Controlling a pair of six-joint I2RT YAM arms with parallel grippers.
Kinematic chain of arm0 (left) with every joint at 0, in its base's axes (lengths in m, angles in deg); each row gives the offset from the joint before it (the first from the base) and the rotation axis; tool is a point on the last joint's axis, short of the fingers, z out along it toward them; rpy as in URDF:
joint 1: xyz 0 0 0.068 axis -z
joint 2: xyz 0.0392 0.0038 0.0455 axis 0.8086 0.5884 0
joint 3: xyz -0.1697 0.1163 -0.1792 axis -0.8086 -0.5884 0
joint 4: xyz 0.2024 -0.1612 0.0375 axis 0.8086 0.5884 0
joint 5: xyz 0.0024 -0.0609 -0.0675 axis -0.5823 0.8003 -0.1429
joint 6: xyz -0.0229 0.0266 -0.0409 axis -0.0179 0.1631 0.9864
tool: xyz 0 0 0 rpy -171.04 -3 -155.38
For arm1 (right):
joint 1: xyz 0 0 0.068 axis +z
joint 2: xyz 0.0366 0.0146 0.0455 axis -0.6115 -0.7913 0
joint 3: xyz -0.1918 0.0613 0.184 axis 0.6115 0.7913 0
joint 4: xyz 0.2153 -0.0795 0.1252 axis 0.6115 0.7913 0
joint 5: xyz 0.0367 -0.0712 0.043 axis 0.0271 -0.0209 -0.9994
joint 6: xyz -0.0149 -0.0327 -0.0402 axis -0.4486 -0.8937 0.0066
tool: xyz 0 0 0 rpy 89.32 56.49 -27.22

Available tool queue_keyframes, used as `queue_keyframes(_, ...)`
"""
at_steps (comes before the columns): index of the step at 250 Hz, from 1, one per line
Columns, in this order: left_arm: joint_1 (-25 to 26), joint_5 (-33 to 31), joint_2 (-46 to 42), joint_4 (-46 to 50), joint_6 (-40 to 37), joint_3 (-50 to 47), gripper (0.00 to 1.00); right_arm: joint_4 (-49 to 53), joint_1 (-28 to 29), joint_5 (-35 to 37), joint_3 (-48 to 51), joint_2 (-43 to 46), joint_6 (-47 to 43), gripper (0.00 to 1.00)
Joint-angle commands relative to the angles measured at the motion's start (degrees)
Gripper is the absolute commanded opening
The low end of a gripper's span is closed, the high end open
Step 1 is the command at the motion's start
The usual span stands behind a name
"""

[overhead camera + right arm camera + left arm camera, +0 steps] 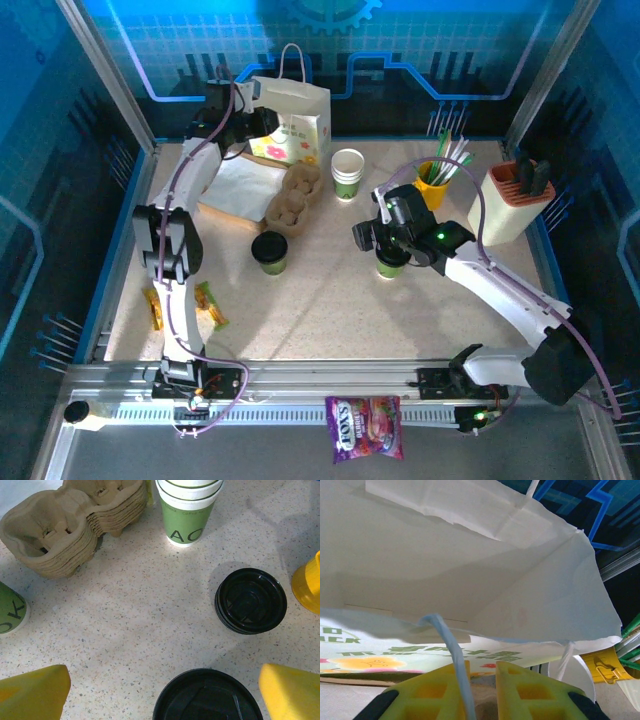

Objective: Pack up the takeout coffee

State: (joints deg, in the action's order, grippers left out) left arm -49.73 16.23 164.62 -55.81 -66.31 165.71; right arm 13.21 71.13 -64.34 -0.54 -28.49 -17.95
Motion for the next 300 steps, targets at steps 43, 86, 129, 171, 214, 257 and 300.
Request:
queue_keyframes(43, -0.5, -0.4, 1.8, 2.8, -3.4, 4.7, 0.32, -0.5, 1.0, 1.1, -0.3, -1.9, -0.7, 0.98)
queue_keyframes(86, -0.5, -0.3, 4.5, 6.1, -3.8, 9.6, 0.27, -0.5, 1.4, 1.1, -0.3, -2.5, -0.5, 0.98)
queue_keyframes(129, -0.5, -0.2, 5.3, 6.8, -3.8, 11.9, 0.17, 0.3, 1.7, 2.4, -0.4, -2.0, -0.9, 0.98)
queue_keyframes(171, -0.5, -0.9, 6.9, 7.8, -4.1, 15.5, 0.05, -0.2, 1.8, 2.3, 0.2, -1.3, -0.7, 0.98)
queue_keyframes(214, -0.5, -0.7, 8.3, 8.0, -3.9, 19.4, 0.0, 0.4, 2.0, 2.7, 0.4, -0.9, -0.6, 0.98)
queue_keyframes(257, -0.4, 0.0, 8.4, 5.5, -2.6, 23.2, 0.0, 0.8, 2.2, 3.2, 0.3, 0.1, -0.6, 0.98)
queue_keyframes(300, -0.4, 0.4, 10.7, 6.5, -1.4, 33.2, 0.0, 2.0, 2.3, 4.1, -0.3, 1.6, -0.6, 0.98)
